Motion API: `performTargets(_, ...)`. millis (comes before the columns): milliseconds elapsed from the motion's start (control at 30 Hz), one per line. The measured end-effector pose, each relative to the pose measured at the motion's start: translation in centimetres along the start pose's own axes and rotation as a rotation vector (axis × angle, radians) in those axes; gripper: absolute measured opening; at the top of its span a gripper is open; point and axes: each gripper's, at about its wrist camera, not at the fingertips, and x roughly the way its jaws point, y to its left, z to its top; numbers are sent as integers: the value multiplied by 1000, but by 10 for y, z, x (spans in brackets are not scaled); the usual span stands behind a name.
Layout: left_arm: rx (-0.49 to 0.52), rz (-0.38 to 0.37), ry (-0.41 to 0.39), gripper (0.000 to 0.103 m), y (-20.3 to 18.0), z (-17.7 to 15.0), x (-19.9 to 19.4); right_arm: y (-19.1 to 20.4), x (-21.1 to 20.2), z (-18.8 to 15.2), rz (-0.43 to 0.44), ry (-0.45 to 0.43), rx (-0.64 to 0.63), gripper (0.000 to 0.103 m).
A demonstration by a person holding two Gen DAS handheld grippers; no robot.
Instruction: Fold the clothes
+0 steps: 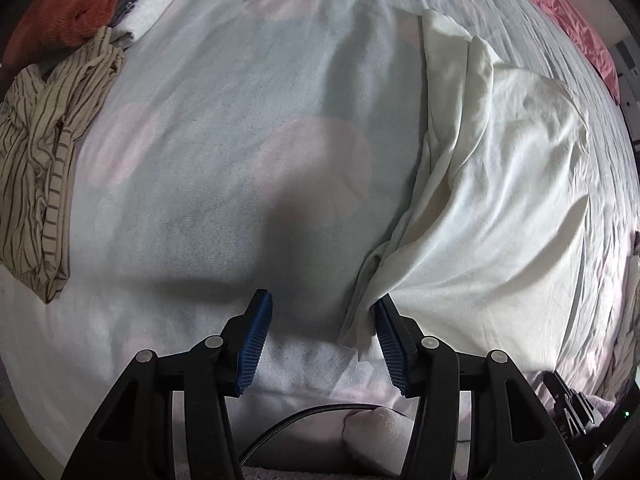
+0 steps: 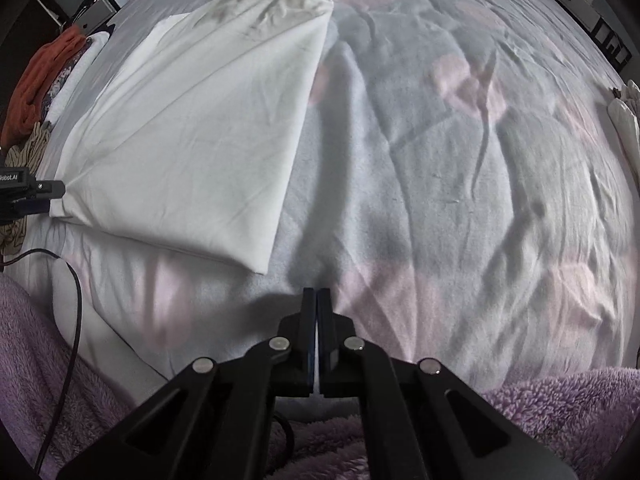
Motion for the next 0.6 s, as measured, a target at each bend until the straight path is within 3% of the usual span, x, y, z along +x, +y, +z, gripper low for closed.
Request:
performTargets(267,-50,-141,-56,54,20,-3,-16,-28,-11,9,72,-84,137,5)
performTargets(433,16,-284,-146,54,14,10,-32,-23,-40,14,165,-293,109,5)
performTargets(533,109,-290,-136,54,-39,26,-29,-1,-35,32,242,-340,69,5)
performTargets(600,159,-273,-123,54,-63,28,-19,15,-25,33,269,-310,70,5)
